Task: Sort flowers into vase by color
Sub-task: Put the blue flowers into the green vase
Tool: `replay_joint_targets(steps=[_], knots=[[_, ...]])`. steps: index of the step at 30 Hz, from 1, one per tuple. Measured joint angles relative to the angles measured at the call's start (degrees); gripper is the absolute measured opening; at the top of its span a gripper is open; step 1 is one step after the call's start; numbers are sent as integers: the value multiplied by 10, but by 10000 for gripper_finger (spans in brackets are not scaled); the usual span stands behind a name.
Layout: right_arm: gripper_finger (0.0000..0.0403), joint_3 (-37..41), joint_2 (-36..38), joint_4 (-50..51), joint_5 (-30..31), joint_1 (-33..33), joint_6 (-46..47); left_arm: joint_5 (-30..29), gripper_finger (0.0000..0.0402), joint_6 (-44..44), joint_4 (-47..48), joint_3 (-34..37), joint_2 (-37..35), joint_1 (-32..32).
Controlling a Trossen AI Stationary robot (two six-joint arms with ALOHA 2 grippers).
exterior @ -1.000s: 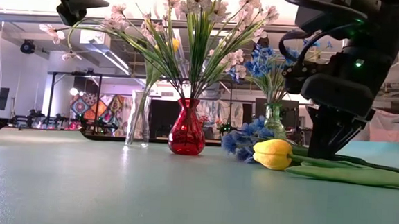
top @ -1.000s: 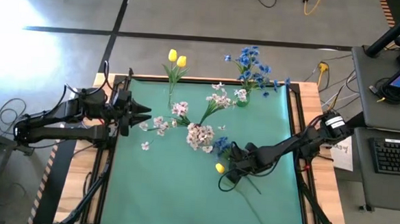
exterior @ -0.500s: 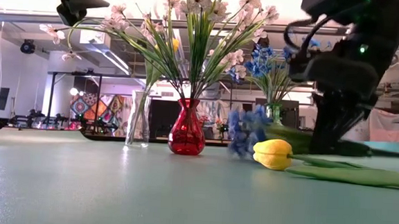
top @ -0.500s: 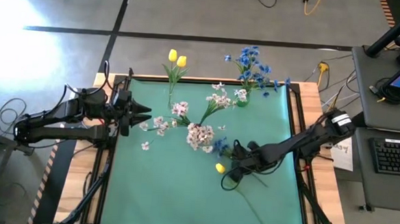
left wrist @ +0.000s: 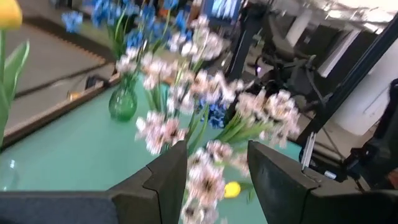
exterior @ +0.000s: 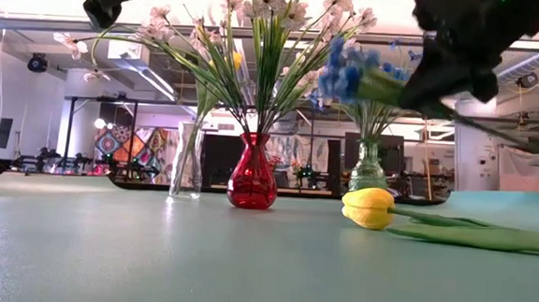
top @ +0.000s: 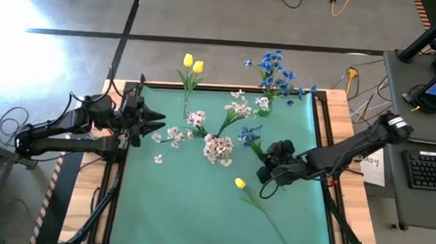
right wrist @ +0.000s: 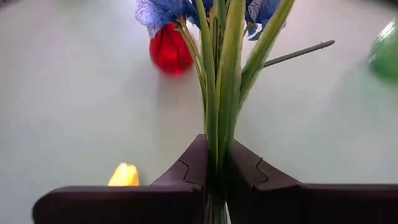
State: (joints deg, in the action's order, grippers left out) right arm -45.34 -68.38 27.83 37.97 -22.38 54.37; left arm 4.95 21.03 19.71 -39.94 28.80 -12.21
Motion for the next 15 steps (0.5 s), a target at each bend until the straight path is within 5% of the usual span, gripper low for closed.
replay_joint_targets(steps=[15], knots=[[24, 1, 146, -27, 168, -19, -106, 5, 158, -111, -217, -1, 52, 6]])
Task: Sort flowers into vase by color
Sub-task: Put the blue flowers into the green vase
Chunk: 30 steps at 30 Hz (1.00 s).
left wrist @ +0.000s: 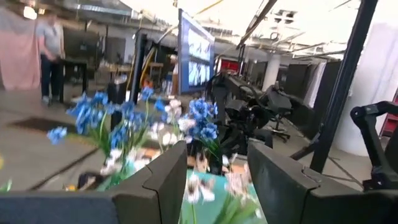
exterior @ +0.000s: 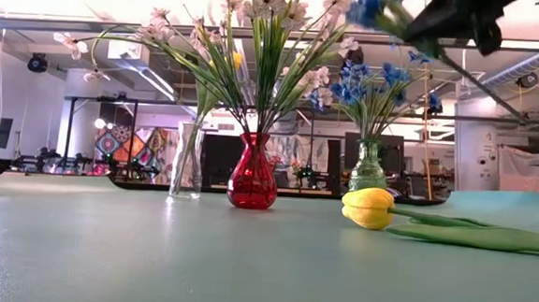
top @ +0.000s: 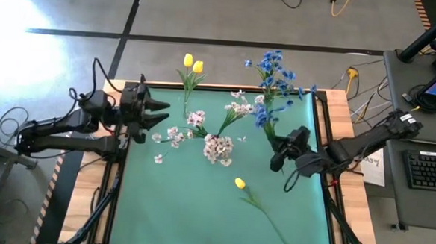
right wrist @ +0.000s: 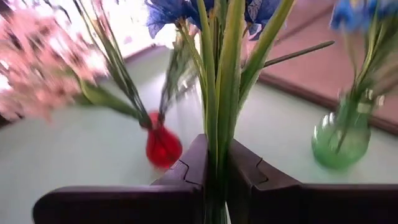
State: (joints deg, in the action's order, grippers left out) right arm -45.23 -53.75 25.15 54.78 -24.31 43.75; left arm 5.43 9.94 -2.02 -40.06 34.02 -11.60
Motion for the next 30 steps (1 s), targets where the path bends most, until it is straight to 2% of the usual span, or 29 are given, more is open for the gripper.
replay_joint_targets(steps=[3, 7, 11, 14, 20, 23, 30], knots=[[24, -5, 21, -58, 9, -2, -78, 0, 158, -30, -24, -24, 38, 3], [24, -17, 38, -137, 8, -2, -184, 1, 158, -56, -10, -94, 91, 6], [24, -38, 43, -184, 7, -10, -273, 29, 158, -91, 0, -145, 147, 28], [24, -59, 42, -200, 7, -20, -332, 29, 158, -106, -3, -166, 185, 59], [24, -97, 41, -204, 2, -37, -390, -33, 158, -128, -22, -172, 245, 134], [24, -105, 41, -237, -34, -47, -424, -57, 158, -141, -46, -172, 271, 168], [24, -106, 40, -367, -173, -66, -525, -70, 158, -149, -130, -172, 327, 212]])
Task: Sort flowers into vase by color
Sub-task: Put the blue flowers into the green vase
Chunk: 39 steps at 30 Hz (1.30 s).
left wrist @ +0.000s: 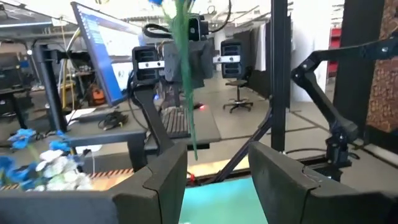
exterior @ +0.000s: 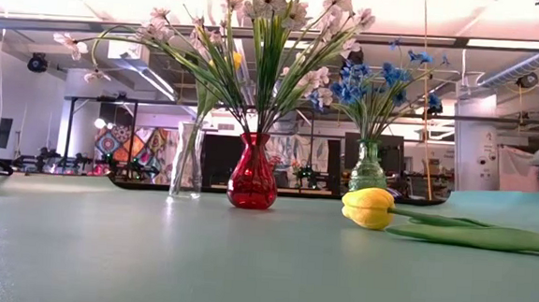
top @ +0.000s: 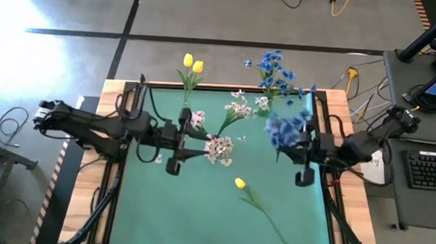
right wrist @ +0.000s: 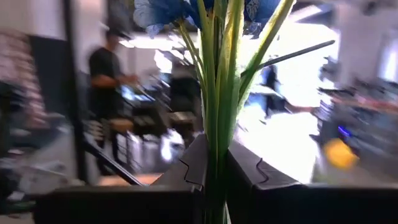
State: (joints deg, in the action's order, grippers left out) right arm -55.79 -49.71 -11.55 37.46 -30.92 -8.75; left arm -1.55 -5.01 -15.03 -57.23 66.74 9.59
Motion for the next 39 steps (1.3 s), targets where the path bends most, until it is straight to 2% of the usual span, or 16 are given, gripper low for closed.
replay_joint_targets(steps=[6, 12, 19, 26, 33, 39], knots=[[24, 8, -33, -95, -102, 0, -40, 0, 172, 10, -72, 0, 51, 4], [24, 8, -97, -188, -109, 0, -86, 7, 208, 12, -151, -2, 110, 6], [24, 8, -155, -298, -109, 0, -122, 25, 234, 12, -155, -55, 168, 12], [24, 8, -192, -372, -109, 1, -155, 42, 235, 11, -154, -124, 234, 13], [24, 8, -201, -391, -109, 2, -159, 68, 232, 12, -144, -188, 299, 13], [24, 8, -201, -389, -109, 2, -159, 68, 192, 12, -144, -200, 313, 12]])
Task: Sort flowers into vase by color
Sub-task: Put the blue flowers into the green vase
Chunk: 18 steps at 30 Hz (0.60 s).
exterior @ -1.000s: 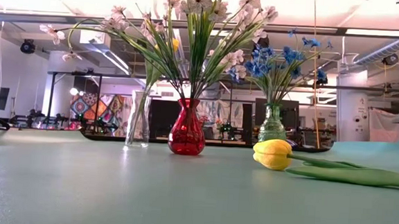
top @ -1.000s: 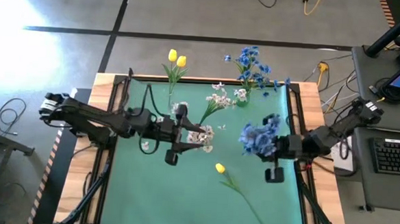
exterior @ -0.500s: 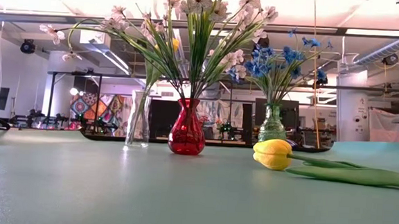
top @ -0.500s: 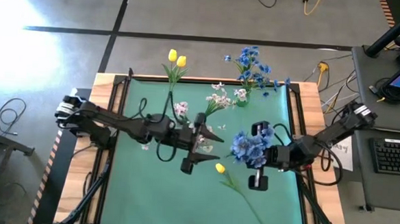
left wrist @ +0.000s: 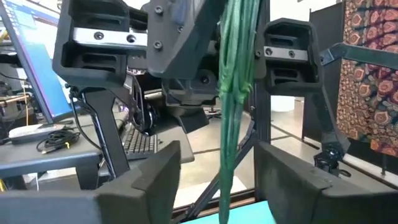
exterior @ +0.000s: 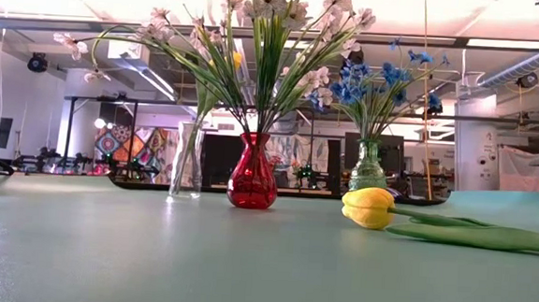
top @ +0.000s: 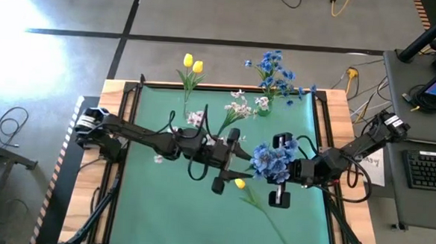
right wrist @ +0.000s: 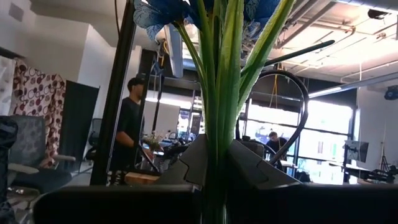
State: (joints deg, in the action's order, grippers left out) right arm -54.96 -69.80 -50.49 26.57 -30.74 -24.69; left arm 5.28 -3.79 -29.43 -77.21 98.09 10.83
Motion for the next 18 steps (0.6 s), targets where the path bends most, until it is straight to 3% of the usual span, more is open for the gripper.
replay_joint_targets(steps=[10, 18], knots=[[29, 0, 0, 8, 4, 0, 7, -1, 14, 16, 4, 15, -4, 0], [107, 0, 13, 65, 22, -3, 51, -2, 2, 18, 29, 16, -15, 1]])
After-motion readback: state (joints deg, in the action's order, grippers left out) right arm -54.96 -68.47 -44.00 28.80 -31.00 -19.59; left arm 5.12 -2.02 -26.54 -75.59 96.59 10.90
